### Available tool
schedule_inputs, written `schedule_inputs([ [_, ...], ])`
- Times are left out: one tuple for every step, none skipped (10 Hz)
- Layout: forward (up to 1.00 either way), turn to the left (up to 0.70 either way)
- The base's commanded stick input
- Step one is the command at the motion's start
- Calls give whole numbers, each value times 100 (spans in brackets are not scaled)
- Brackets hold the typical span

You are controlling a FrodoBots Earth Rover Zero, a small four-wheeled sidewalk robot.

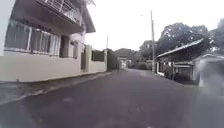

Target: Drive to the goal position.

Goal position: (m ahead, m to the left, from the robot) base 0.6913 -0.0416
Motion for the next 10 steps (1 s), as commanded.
schedule_inputs([
  [50,0],
  [50,0],
  [50,0],
  [50,-8],
  [50,-18],
  [50,-19],
  [50,-20],
  [50,-22],
  [50,-23],
  [50,-25],
])
